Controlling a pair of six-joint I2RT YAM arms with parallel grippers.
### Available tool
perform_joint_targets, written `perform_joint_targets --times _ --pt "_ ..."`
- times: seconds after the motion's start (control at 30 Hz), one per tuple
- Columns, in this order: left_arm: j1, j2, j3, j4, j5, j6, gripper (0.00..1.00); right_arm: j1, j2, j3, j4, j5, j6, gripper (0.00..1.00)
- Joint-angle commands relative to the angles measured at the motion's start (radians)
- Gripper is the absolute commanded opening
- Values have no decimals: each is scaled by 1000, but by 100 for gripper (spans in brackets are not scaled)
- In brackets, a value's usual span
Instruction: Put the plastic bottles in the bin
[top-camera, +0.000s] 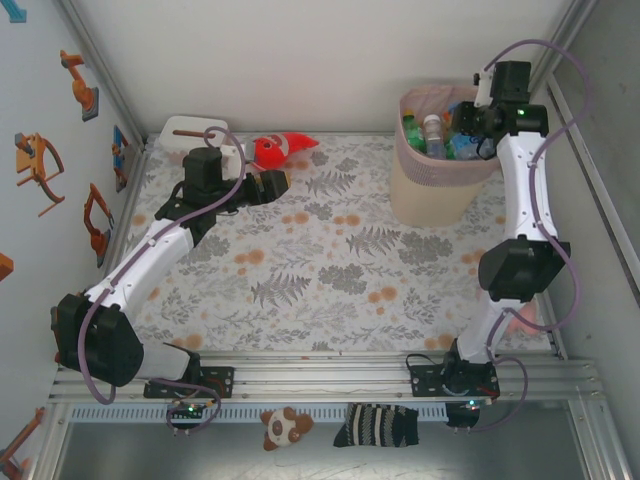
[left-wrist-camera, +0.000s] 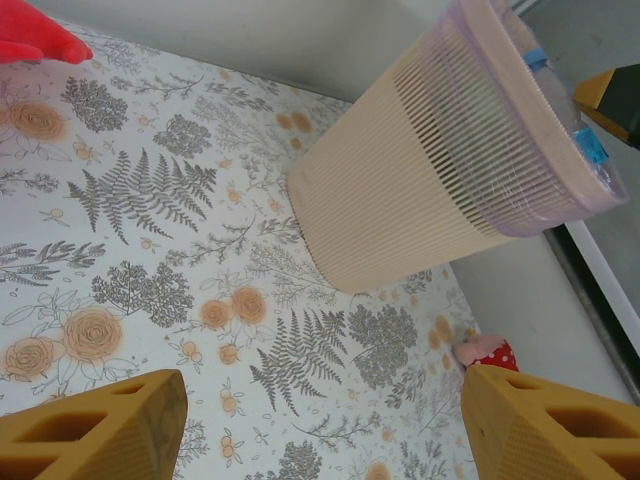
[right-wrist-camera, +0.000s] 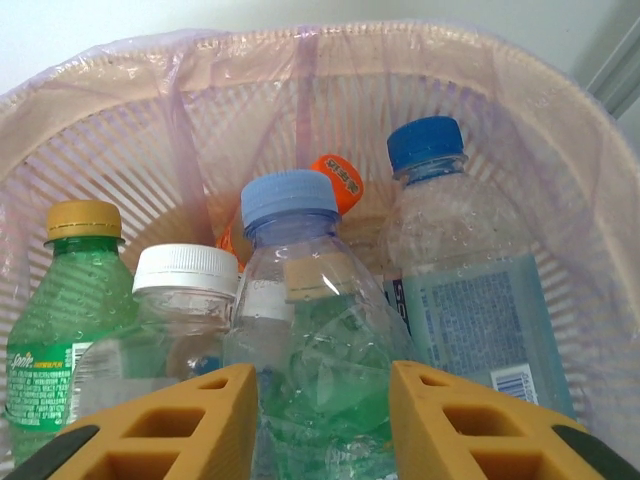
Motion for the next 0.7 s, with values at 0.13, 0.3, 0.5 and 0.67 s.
perform_joint_targets --times 0.13,0.3,0.5,0.67 --pt "8 -14 26 -19 -16 35 72 8 -5 15 -56 0 36 38" --pt "19 -28 32 -68 -52 82 72 8 -82 42 -56 17 50 41" --pt "38 -44 32 -135 -114 150 72 8 -184 -6 -50 18 66 43" --pt "47 -73 15 -203 -219 242 73 7 -319 -160 -25 19 70 44"
